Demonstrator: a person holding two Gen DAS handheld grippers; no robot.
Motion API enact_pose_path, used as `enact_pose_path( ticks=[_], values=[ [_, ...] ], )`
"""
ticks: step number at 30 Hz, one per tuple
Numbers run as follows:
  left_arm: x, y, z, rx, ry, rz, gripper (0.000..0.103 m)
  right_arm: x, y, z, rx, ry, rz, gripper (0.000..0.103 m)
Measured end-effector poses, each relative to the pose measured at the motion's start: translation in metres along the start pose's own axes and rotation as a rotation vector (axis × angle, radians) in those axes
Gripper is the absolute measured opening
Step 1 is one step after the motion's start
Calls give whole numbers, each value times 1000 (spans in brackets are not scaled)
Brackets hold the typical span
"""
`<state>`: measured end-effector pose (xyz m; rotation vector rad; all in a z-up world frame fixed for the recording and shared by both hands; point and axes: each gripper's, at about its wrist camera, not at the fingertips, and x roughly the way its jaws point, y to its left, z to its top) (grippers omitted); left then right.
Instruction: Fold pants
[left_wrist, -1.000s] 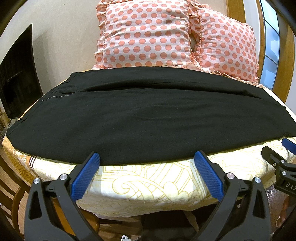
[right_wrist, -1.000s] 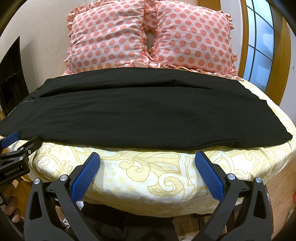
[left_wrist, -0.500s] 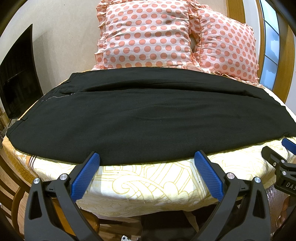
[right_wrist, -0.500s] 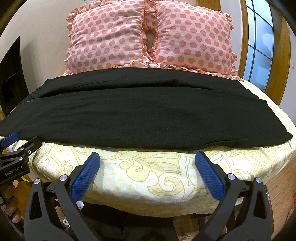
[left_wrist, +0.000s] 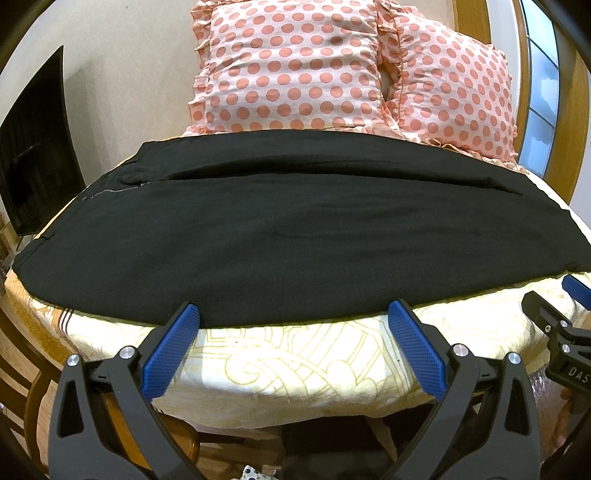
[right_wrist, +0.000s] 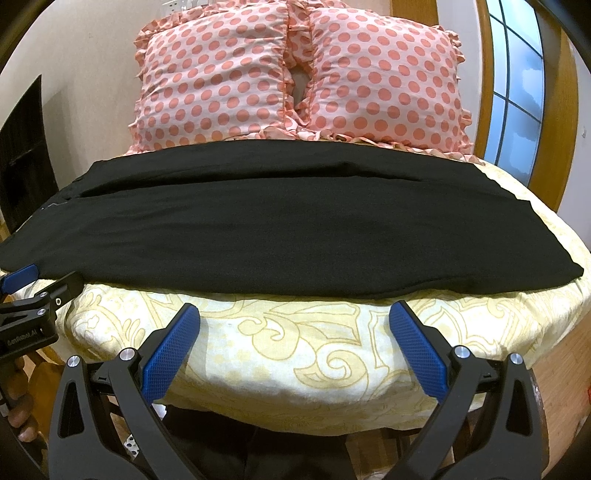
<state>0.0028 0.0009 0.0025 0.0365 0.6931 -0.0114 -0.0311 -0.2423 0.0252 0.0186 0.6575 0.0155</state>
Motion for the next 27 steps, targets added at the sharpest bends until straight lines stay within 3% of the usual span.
enact_pose_path(
  ticks=[3,6,7,10,13,15,19,25,26,27],
  values=[
    [-1,0,0,-5,4,14,101,-2,-4,1,-20,-9,35,102],
    [1,-2,6,33,21,18,101,-8,-15,9,-6,-9,145,102],
    [-2,-2,6,42,34,21,101,-16,-27,18,38,-44,196,102],
    [-7,8,16,13,49,-10,101,-34,-57,48,108,-136,227,102],
    [-13,24,33,-59,23,-75,101,-39,-90,89,148,-199,135,102],
    [-11,36,47,-107,5,-73,101,-27,-112,115,182,-174,40,102],
    [-1,45,61,-136,-15,-27,101,32,-168,170,314,-19,-85,102],
    [18,47,74,-146,-2,-36,101,134,-235,213,485,213,-294,102],
    [22,46,76,-145,0,-38,101,147,-244,218,504,238,-324,100],
    [23,46,76,-144,0,-39,101,170,-255,226,520,276,-379,91]
  ],
)
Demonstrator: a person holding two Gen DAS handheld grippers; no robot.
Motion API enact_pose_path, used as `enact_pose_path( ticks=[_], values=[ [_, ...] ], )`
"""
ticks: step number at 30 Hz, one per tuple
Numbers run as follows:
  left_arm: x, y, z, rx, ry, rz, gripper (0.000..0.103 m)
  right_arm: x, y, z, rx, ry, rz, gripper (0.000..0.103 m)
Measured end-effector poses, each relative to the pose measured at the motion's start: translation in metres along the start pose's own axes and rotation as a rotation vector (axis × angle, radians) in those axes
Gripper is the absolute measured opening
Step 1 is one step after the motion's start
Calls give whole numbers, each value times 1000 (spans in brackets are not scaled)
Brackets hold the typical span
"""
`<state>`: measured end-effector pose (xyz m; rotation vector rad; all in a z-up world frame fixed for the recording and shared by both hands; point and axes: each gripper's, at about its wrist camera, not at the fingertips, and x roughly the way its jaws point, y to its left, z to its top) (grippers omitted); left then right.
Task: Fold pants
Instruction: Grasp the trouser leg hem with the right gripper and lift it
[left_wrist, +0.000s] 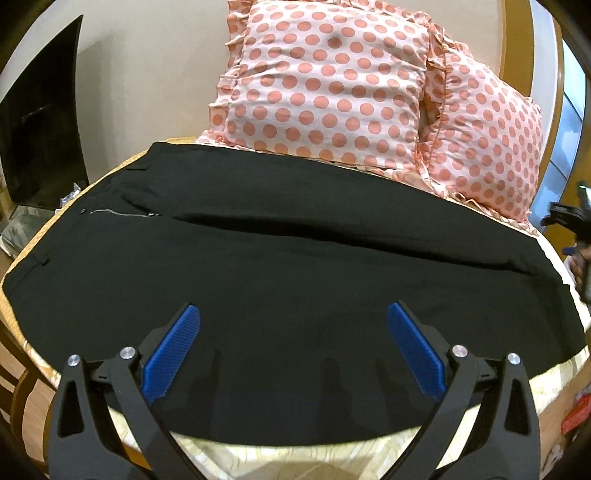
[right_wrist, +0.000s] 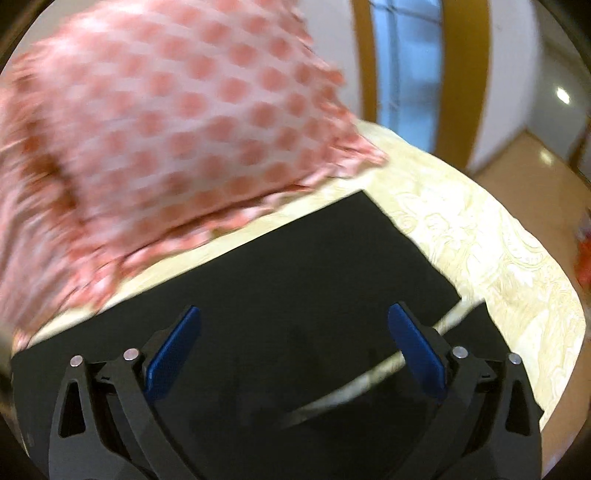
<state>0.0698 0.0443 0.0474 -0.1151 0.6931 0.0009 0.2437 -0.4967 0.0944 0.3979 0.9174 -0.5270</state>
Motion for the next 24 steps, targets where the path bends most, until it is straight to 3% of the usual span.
enact_pose_path(
  ticks=[1,3,10,15,17,20,22,24],
  values=[
    [3,-1,1,5,1,0,101,11,2,9,6,9,-35,81],
    [9,-4,3,17,4,4,101,35,6,25,23,33,-97,71],
    [24,-8,5,54,22,16,101,92,4,54,233,91,-159,70],
    [33,-8,2,55,51,16,101,105,12,53,163,67,-253,57],
    [34,-7,1,50,56,11,101,100,8,49,160,46,-235,50],
    [35,-7,1,48,58,7,101,95,-7,42,173,16,-163,30],
    [33,-7,0,45,58,1,101,87,-21,38,221,1,-63,10],
    [30,-8,-2,43,57,-3,101,76,-38,32,274,-36,67,4]
  ],
)
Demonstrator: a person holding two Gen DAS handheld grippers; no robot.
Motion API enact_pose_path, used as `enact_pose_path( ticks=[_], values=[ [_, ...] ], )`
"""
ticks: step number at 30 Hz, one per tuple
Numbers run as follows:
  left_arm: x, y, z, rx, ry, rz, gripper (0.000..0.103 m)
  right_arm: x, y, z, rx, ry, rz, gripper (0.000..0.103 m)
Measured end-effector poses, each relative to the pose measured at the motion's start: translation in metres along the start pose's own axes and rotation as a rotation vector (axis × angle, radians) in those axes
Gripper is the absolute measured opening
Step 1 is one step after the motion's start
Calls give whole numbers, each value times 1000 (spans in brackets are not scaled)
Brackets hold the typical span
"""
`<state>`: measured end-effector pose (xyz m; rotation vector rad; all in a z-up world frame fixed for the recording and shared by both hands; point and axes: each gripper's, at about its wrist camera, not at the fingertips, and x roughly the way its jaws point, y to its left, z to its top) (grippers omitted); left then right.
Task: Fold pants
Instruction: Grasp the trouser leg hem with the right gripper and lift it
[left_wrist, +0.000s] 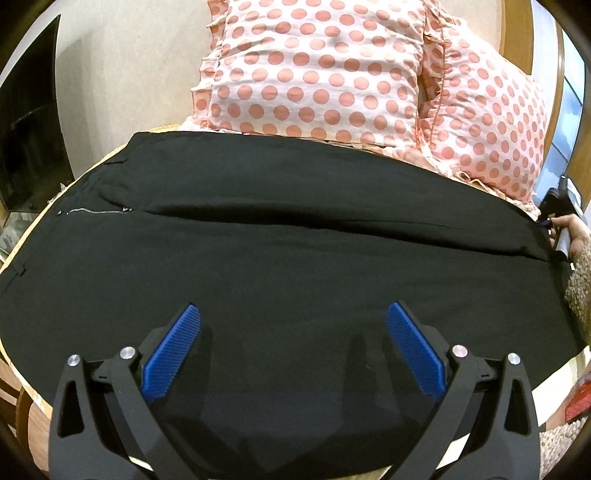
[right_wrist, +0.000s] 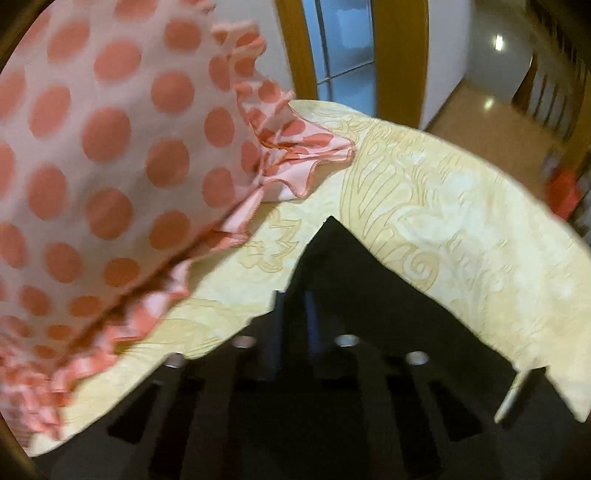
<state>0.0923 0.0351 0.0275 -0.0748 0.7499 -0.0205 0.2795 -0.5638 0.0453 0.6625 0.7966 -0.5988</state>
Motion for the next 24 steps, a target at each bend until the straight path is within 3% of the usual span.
enact_pose_path(
  ticks=[6,10,13,17,21,24],
  values=[
    [-17,1,-4,-7,-27,-3,101,-76,-31,-15,-13,-159,290,3],
    [-25,2,-8,-18,-38,-14,101,-149,-78,-56,-12,-253,500,3],
    [-28,1,-10,-20,-36,-28,101,-181,-116,-98,-28,-275,528,3],
    [-33,-6,-12,-3,-44,-41,101,-180,-159,-145,10,-204,465,3],
    [-42,-9,-10,0,-71,-46,101,-167,-184,-160,68,-160,424,3],
    [-46,-6,-9,-17,-73,-34,101,-153,-194,-160,157,-46,481,7]
  ],
)
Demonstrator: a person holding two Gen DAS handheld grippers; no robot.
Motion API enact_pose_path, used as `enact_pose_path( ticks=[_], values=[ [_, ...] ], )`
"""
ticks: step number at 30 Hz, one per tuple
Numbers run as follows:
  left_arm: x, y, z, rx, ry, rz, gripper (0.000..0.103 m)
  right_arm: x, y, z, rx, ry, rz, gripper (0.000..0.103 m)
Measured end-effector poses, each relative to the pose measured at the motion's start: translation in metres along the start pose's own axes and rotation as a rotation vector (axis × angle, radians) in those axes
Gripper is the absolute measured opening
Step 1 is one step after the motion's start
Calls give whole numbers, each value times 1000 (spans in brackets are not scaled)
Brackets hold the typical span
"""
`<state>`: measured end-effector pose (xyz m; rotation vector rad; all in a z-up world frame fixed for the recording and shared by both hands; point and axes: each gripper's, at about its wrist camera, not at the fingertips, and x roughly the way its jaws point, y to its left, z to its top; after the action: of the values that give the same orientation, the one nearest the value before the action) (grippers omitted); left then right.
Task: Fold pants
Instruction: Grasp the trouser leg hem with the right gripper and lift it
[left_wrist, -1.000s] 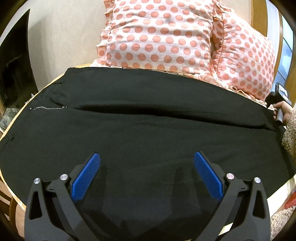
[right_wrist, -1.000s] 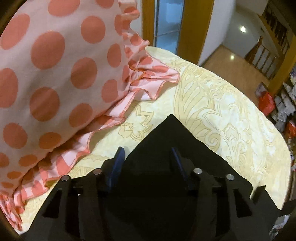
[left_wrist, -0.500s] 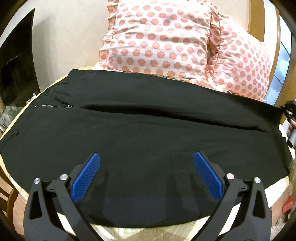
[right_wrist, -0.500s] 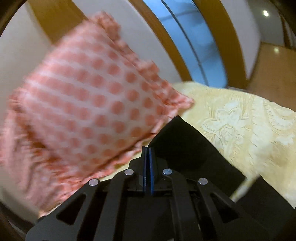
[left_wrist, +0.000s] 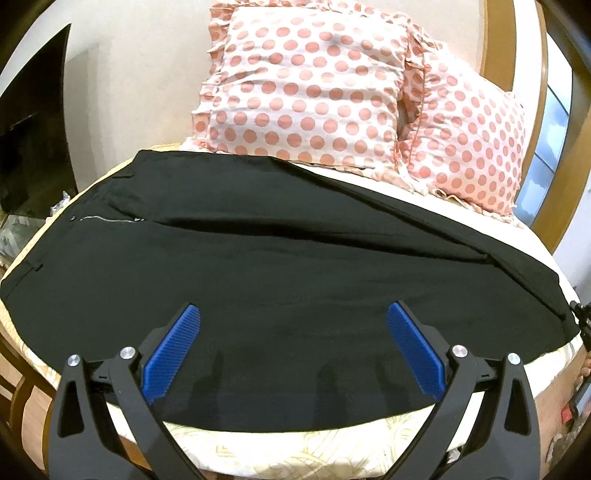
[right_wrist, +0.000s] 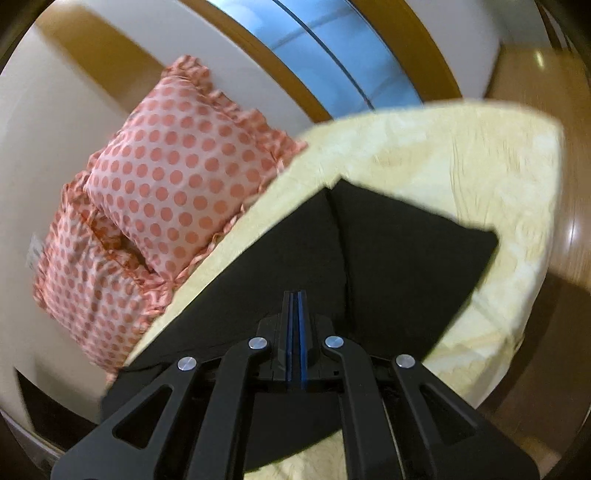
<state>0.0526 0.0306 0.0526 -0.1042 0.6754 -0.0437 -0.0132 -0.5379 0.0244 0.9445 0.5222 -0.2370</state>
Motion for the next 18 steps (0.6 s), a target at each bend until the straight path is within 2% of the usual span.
enact_pose_path(
  ticks=[3,5,6,7,8,10,12,15,18],
  values=[
    [-1,4,-1,-16,7,10,101,2,-4,-5,60,33,50,25],
    [-2,7,-3,-23,13,21,101,-4,7,-12,38,23,139,26],
    [-1,7,-3,-25,15,23,101,-2,15,-15,27,47,187,31],
    [0,8,-4,-27,22,25,101,3,22,-19,26,87,228,37],
    [1,9,-4,-30,26,25,101,11,30,-23,36,136,270,49],
    [3,9,-4,-38,36,17,101,35,45,-33,75,248,338,51],
    [2,8,-5,-42,38,8,101,58,58,-41,101,339,336,51],
    [-2,6,-7,-24,30,22,101,94,83,-55,79,477,229,48],
    [-4,10,-8,-30,26,38,101,105,93,-53,78,468,137,49]
  ],
)
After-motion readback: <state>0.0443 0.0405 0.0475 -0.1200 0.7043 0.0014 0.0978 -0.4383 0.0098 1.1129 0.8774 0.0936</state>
